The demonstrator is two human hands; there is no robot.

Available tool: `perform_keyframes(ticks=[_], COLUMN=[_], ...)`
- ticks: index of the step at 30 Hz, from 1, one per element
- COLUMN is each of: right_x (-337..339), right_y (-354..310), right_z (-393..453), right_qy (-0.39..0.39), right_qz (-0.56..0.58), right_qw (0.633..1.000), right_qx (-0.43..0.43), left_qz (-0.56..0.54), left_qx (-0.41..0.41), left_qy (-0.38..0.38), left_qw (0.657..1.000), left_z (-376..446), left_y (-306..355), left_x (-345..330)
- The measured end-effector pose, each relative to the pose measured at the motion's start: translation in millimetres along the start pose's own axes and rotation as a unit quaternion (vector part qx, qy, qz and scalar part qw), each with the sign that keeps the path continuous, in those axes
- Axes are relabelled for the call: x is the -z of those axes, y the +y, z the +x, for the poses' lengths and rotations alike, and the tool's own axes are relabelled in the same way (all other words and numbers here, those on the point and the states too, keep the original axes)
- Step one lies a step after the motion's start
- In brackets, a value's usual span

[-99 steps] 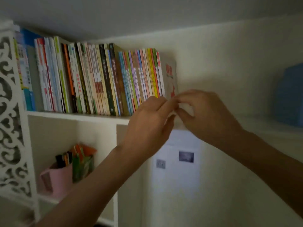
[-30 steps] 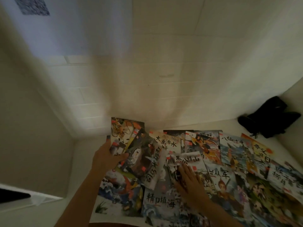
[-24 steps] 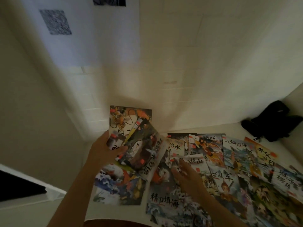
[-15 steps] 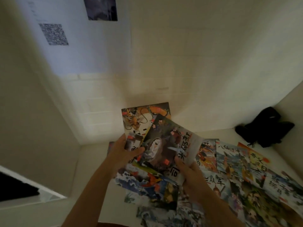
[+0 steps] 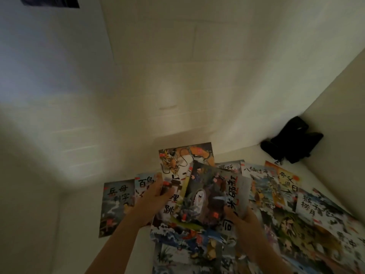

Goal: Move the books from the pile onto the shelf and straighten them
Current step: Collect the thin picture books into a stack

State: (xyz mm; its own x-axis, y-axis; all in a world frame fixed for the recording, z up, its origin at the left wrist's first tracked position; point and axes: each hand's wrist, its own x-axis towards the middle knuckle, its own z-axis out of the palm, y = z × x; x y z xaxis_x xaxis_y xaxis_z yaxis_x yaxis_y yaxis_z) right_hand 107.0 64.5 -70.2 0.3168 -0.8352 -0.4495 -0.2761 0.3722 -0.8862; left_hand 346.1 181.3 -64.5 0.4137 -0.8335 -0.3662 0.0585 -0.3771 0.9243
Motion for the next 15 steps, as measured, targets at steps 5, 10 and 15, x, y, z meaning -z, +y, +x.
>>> perform_keyframes(ticks=[5, 10, 15], right_x=[-1, -14, -47], right_y=[22, 49, 57], right_z=[16, 23, 16], right_qy=[0.05, 0.074, 0.032], right_qz=[-0.005, -0.056, 0.0], right_qw=[0.999, 0.995, 0.999], right_qx=[-0.014, -0.037, -0.01], left_qz=[-0.011, -0.003, -0.003], left_qx=[0.028, 0.068, 0.021], left_qy=[0.027, 0.048, -0.04], left_qw=[0.999, 0.997, 0.999], left_z=[21, 26, 23], left_y=[-32, -59, -52], left_x=[21, 24, 3])
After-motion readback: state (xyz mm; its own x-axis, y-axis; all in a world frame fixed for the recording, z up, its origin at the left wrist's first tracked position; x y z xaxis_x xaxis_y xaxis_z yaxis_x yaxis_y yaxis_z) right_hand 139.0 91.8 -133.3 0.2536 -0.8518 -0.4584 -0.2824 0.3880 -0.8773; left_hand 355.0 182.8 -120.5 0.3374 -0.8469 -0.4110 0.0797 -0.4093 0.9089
